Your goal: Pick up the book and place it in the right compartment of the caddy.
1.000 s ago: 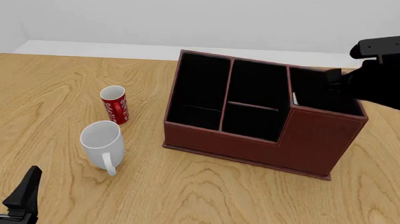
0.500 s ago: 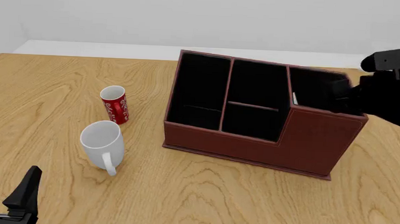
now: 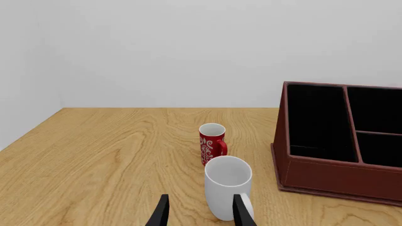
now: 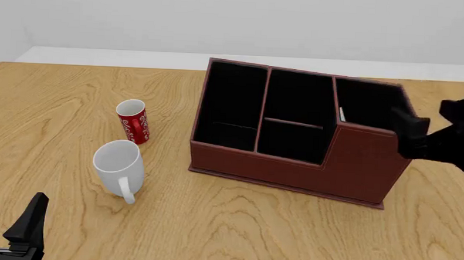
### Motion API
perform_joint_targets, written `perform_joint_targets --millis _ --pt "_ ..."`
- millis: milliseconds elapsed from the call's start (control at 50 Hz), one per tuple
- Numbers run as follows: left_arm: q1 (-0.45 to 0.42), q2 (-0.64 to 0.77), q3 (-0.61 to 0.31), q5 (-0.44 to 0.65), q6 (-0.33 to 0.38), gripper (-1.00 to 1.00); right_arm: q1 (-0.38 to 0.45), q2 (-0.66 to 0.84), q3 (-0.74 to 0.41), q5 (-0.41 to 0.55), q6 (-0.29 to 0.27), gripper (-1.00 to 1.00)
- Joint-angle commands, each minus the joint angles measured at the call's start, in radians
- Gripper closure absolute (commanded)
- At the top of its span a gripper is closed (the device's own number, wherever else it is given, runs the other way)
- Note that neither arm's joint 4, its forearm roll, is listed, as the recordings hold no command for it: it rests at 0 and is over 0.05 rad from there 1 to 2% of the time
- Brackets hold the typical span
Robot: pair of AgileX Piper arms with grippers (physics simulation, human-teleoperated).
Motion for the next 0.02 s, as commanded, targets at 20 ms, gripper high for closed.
perform_joint_targets --millis 20 --pt "0.0 0.0 0.0 0.0 0.0 -1.0 0.026 -0.11 0.14 -0.083 0.0 -1.0"
